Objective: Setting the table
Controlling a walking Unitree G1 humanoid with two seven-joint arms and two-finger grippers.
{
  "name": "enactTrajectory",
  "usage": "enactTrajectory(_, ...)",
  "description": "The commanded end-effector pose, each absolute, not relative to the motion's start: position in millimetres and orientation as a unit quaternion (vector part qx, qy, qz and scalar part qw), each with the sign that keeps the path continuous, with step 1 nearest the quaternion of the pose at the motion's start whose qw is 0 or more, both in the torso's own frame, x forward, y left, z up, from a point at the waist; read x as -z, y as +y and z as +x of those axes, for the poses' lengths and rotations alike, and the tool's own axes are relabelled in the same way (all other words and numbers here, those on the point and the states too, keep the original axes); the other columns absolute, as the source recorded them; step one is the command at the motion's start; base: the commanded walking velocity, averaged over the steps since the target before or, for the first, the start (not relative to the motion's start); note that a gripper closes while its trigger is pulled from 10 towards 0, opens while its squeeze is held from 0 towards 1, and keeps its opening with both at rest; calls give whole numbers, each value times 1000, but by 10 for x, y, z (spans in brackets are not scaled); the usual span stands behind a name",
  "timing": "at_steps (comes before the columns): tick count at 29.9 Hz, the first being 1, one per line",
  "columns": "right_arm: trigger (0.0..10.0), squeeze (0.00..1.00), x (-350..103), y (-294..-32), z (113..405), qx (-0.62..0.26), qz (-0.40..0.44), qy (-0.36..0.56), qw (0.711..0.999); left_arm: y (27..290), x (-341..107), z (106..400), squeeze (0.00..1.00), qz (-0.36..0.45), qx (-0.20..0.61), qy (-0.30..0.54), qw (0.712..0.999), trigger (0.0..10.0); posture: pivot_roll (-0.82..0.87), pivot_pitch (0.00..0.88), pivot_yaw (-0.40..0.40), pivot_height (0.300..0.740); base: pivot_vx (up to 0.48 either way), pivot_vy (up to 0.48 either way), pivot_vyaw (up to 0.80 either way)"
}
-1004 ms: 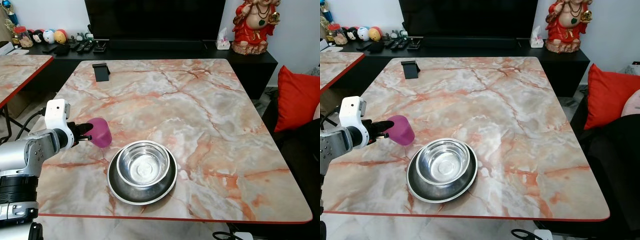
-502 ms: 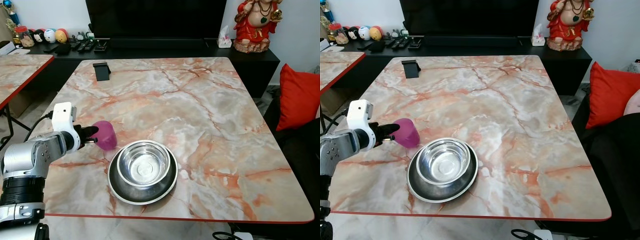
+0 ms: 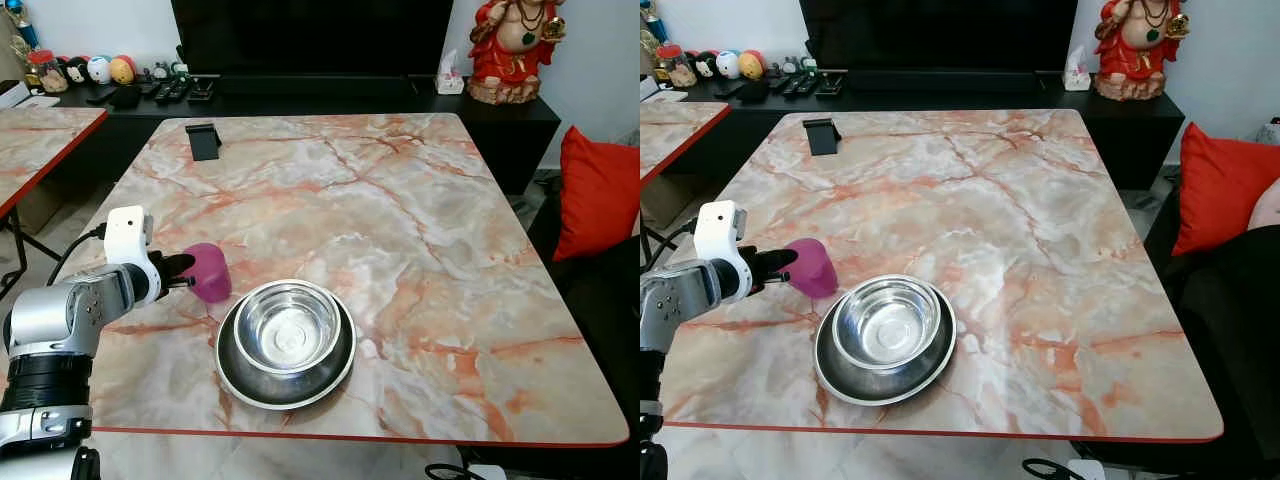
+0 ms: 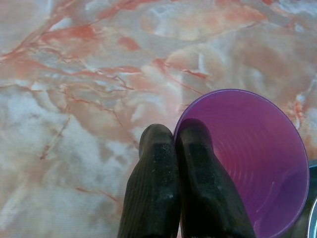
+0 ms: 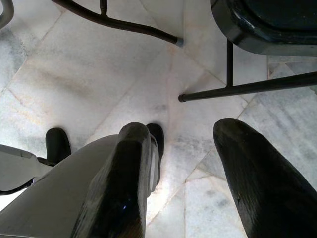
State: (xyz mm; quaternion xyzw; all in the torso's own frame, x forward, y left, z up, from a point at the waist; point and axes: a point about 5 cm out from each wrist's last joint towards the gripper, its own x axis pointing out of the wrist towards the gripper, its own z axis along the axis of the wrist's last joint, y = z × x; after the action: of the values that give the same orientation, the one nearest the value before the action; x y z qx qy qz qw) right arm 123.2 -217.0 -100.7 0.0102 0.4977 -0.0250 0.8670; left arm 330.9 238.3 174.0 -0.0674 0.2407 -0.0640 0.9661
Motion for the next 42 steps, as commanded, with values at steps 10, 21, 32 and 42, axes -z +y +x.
enactTrajectory(10,10000,0,1017,-2173,1203,25,9,503,864,2377,-1722,3287,0,-51,63,247,966,10000,-19,0,31,732,0,0,0)
enactTrajectory(21,10000,0,1017,-2174,1203,25,9,504,864,2364,-1722,3289,420,-47,69,246,966,10000,-18,0,32,732,0,0,0)
enactTrajectory(32,10000,0,1017,-2173,1204,25,9,504,864,2351,-1735,3297,553,-43,72,240,967,10000,-17,0,32,732,0,0,0)
enactTrajectory(42,10000,0,1017,-2171,1206,24,9,504,864,2345,-1802,3328,533,-37,72,214,973,10000,-15,0,31,732,0,0,0)
